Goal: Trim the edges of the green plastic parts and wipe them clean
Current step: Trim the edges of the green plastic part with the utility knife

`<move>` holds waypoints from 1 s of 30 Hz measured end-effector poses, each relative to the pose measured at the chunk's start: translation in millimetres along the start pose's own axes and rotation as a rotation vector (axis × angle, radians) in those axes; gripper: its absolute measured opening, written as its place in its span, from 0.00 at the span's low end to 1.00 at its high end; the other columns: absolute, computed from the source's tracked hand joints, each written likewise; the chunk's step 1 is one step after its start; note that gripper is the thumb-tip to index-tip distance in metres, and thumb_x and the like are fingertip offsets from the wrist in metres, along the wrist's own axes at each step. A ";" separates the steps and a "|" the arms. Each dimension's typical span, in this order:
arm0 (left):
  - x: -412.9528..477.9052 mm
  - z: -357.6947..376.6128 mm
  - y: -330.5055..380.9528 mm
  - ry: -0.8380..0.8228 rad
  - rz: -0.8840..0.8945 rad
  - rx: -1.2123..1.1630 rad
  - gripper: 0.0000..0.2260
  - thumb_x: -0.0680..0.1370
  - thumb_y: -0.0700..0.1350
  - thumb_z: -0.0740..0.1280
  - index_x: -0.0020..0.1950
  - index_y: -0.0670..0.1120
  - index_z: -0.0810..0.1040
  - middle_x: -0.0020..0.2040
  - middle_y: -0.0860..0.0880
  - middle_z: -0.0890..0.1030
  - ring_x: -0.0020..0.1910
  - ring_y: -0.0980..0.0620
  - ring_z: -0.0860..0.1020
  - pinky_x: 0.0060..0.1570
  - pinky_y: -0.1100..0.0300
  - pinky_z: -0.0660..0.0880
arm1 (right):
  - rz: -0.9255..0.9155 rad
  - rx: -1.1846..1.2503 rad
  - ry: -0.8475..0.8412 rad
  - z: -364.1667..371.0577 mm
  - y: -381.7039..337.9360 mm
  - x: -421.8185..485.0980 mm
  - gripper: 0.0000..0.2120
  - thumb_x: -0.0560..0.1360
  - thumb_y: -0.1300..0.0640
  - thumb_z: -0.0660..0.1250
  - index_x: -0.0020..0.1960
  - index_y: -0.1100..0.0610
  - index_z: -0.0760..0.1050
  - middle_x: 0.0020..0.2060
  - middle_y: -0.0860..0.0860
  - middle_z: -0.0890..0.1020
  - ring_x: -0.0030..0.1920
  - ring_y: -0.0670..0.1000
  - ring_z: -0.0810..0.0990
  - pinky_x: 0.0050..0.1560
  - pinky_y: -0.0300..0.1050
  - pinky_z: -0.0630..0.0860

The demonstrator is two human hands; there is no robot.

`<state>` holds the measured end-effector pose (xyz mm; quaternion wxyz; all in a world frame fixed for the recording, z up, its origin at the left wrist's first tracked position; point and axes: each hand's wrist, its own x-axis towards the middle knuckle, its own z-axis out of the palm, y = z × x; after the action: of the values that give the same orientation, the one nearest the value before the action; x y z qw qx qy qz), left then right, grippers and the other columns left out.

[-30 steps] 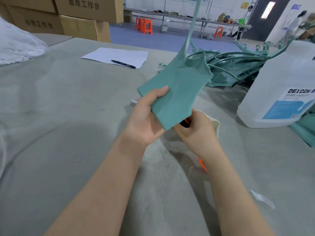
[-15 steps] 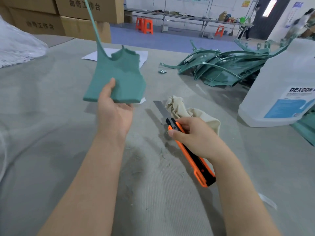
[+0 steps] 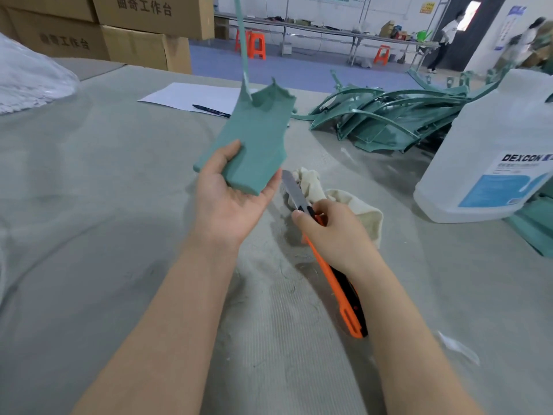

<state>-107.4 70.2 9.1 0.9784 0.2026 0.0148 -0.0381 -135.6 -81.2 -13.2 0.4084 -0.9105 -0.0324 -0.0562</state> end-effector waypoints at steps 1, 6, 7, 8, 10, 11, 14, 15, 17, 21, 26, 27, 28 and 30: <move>0.7 -1.0 1.0 0.035 0.023 -0.029 0.11 0.77 0.41 0.64 0.59 0.44 0.75 0.52 0.44 0.80 0.48 0.44 0.81 0.53 0.51 0.77 | 0.019 0.022 0.013 -0.6 0.0 0.5 0.17 0.77 0.46 0.65 0.36 0.57 0.71 0.29 0.52 0.80 0.31 0.50 0.79 0.36 0.46 0.74; 2.0 -1.4 1.0 0.106 0.055 -0.064 0.09 0.76 0.41 0.66 0.55 0.44 0.76 0.48 0.45 0.81 0.41 0.47 0.80 0.44 0.57 0.78 | 0.069 0.004 0.078 -0.4 2.6 2.3 0.27 0.80 0.41 0.58 0.28 0.56 0.61 0.20 0.47 0.70 0.26 0.49 0.73 0.31 0.45 0.66; 1.9 -1.2 0.6 0.111 0.051 -0.064 0.09 0.76 0.41 0.66 0.55 0.44 0.76 0.48 0.45 0.81 0.41 0.47 0.80 0.43 0.57 0.78 | 0.064 -0.030 0.088 0.4 2.3 1.4 0.28 0.81 0.41 0.56 0.27 0.56 0.61 0.19 0.46 0.69 0.25 0.47 0.71 0.29 0.44 0.63; 1.9 -1.2 0.3 0.114 0.048 -0.064 0.08 0.76 0.41 0.66 0.55 0.44 0.76 0.48 0.45 0.81 0.40 0.47 0.80 0.43 0.57 0.78 | 0.063 -0.052 0.089 1.0 2.0 0.7 0.29 0.81 0.41 0.55 0.27 0.57 0.63 0.19 0.45 0.70 0.26 0.48 0.71 0.29 0.44 0.64; 1.4 -0.7 0.8 0.115 0.048 -0.061 0.07 0.76 0.41 0.66 0.53 0.44 0.76 0.47 0.45 0.81 0.40 0.47 0.81 0.43 0.58 0.78 | 0.090 -0.060 0.076 0.9 3.5 0.8 0.29 0.82 0.42 0.54 0.33 0.62 0.75 0.28 0.52 0.80 0.34 0.54 0.78 0.38 0.50 0.74; 1.1 -0.4 1.3 0.116 0.050 -0.061 0.07 0.76 0.41 0.66 0.53 0.44 0.76 0.47 0.45 0.81 0.40 0.47 0.81 0.42 0.58 0.77 | 0.111 -0.060 0.076 0.2 5.0 1.1 0.28 0.82 0.43 0.55 0.39 0.64 0.78 0.32 0.56 0.82 0.37 0.57 0.80 0.44 0.53 0.77; 0.1 0.5 2.0 0.120 0.056 -0.064 0.08 0.76 0.41 0.66 0.55 0.44 0.76 0.48 0.46 0.81 0.41 0.47 0.80 0.41 0.59 0.77 | 0.150 -0.072 0.114 -6.2 9.5 4.6 0.23 0.82 0.46 0.57 0.43 0.63 0.79 0.34 0.59 0.83 0.38 0.59 0.82 0.45 0.54 0.79; 0.0 0.3 1.6 0.123 0.058 -0.064 0.08 0.76 0.41 0.66 0.55 0.44 0.76 0.48 0.45 0.81 0.41 0.47 0.80 0.41 0.59 0.77 | 0.157 -0.086 0.137 -8.7 10.8 5.5 0.22 0.82 0.47 0.58 0.42 0.63 0.78 0.33 0.59 0.83 0.37 0.60 0.81 0.43 0.52 0.79; 0.0 -0.3 1.2 0.126 0.058 -0.059 0.08 0.76 0.41 0.66 0.55 0.44 0.76 0.49 0.45 0.81 0.41 0.47 0.80 0.40 0.59 0.77 | 0.149 -0.117 0.171 -11.6 15.2 8.1 0.21 0.82 0.49 0.59 0.39 0.63 0.77 0.33 0.59 0.83 0.35 0.59 0.80 0.39 0.50 0.76; -0.1 -0.4 2.0 0.127 0.054 -0.060 0.09 0.76 0.41 0.66 0.56 0.45 0.75 0.50 0.45 0.80 0.42 0.47 0.80 0.40 0.59 0.77 | 0.153 -0.020 0.180 -13.9 20.3 10.7 0.14 0.81 0.60 0.58 0.38 0.53 0.74 0.32 0.53 0.82 0.31 0.49 0.76 0.36 0.42 0.73; -0.2 -0.2 2.1 0.131 0.055 -0.054 0.06 0.76 0.41 0.66 0.53 0.45 0.76 0.47 0.46 0.81 0.42 0.48 0.80 0.40 0.60 0.77 | 0.168 0.212 0.133 -17.9 17.0 10.0 0.18 0.76 0.71 0.55 0.50 0.53 0.77 0.41 0.49 0.83 0.35 0.48 0.78 0.38 0.42 0.76; -0.3 -0.2 2.0 0.132 0.057 -0.054 0.06 0.76 0.40 0.66 0.52 0.45 0.76 0.46 0.46 0.81 0.41 0.48 0.80 0.39 0.59 0.77 | 0.154 0.202 0.147 -18.7 15.6 9.3 0.18 0.76 0.70 0.55 0.48 0.51 0.78 0.40 0.49 0.83 0.35 0.48 0.78 0.38 0.41 0.76; -0.4 -0.3 2.1 0.133 0.058 -0.055 0.06 0.76 0.40 0.66 0.52 0.44 0.76 0.46 0.46 0.82 0.41 0.47 0.80 0.39 0.59 0.77 | 0.144 0.202 0.164 -19.2 14.9 9.3 0.17 0.77 0.68 0.56 0.46 0.50 0.78 0.38 0.50 0.83 0.33 0.47 0.78 0.37 0.40 0.75; -0.2 -0.1 2.1 0.138 0.058 -0.058 0.06 0.76 0.40 0.66 0.52 0.44 0.76 0.45 0.46 0.82 0.41 0.47 0.80 0.39 0.59 0.77 | 0.135 0.267 0.165 -18.9 13.2 8.4 0.11 0.81 0.61 0.58 0.48 0.50 0.76 0.32 0.51 0.83 0.27 0.46 0.77 0.31 0.38 0.74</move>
<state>-107.5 72.2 9.8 0.9812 0.1769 0.0775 0.0050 -127.3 -104.0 -9.5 0.5296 -0.8407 0.0553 -0.0983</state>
